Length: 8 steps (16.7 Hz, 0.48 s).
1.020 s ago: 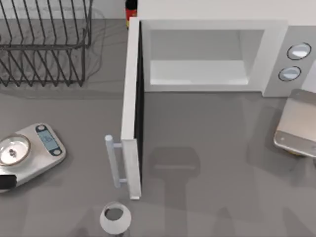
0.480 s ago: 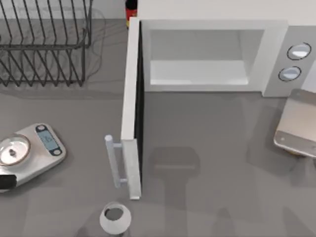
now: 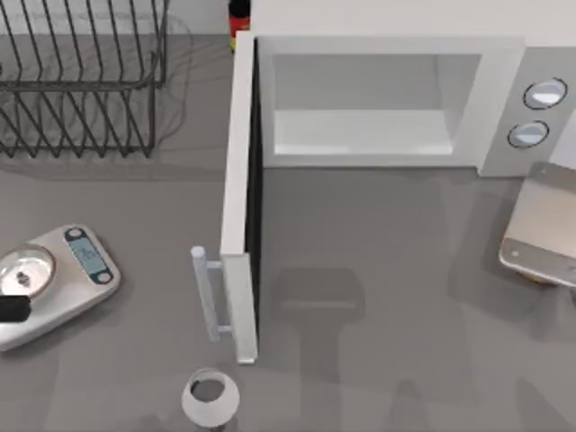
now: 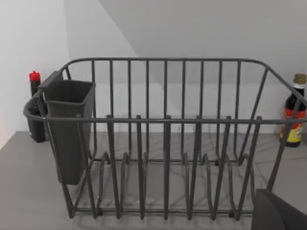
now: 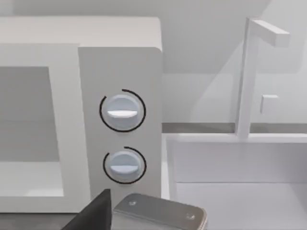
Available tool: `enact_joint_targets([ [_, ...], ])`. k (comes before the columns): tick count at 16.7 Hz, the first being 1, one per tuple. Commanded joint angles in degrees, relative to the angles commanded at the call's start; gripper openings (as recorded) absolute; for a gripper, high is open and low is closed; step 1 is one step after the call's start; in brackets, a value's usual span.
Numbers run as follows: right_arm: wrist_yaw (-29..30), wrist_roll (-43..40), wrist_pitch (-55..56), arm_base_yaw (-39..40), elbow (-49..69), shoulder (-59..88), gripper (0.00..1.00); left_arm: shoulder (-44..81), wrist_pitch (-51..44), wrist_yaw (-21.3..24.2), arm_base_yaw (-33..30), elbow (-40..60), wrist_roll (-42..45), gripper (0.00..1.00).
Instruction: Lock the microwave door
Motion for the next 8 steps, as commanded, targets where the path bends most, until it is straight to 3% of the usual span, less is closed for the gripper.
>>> enact_joint_targets([
  [6,0.0,0.0,0.0,0.0,0.0,0.0,1.0,0.7,0.4,-0.1,0.0,0.2,0.0,0.0],
  [8,0.0,0.0,0.0,0.0,0.0,0.0,1.0,0.6,1.0,2.2,2.3,-0.4,0.0,0.0],
])
